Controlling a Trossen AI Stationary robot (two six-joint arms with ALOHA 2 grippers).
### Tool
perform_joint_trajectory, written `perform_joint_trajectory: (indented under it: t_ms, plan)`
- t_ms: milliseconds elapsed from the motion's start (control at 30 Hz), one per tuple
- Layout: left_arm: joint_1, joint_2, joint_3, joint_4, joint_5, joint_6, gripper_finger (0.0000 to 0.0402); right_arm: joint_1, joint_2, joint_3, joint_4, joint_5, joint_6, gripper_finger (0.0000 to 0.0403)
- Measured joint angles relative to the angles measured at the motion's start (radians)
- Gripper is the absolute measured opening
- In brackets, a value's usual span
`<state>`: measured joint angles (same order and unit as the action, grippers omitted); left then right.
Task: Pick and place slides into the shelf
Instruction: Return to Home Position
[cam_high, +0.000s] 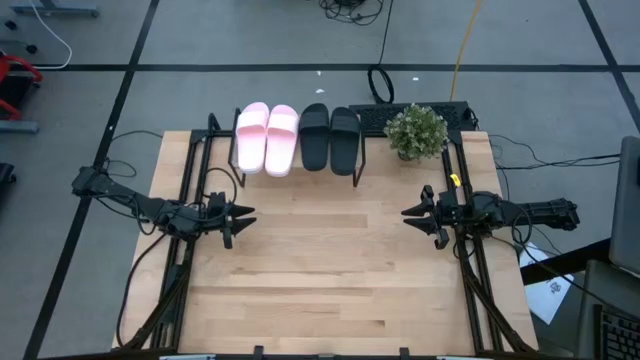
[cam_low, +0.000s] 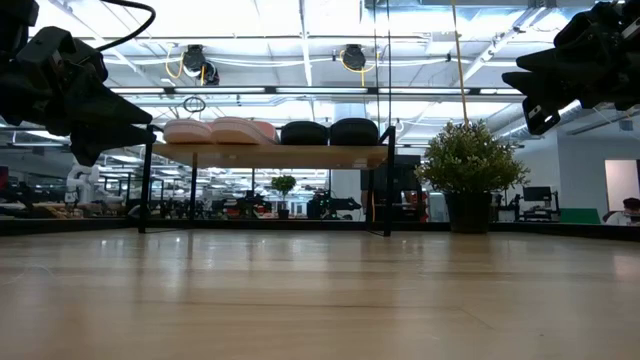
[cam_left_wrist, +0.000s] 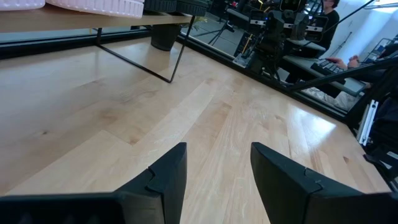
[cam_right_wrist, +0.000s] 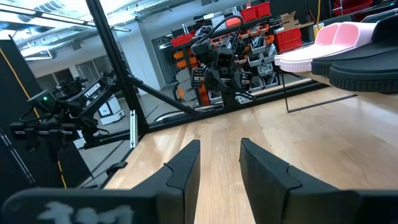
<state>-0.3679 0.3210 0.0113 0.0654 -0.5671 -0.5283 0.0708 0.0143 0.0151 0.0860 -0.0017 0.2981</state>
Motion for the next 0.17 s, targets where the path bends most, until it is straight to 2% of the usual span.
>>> perform_joint_trajectory:
  t_ms: [167]
  plan:
    - [0.000, 0.000, 0.000, 0.000, 0.000, 0.000, 0.0175, 0.000, 0.000, 0.000, 0.000, 0.000, 0.000, 0.0105]
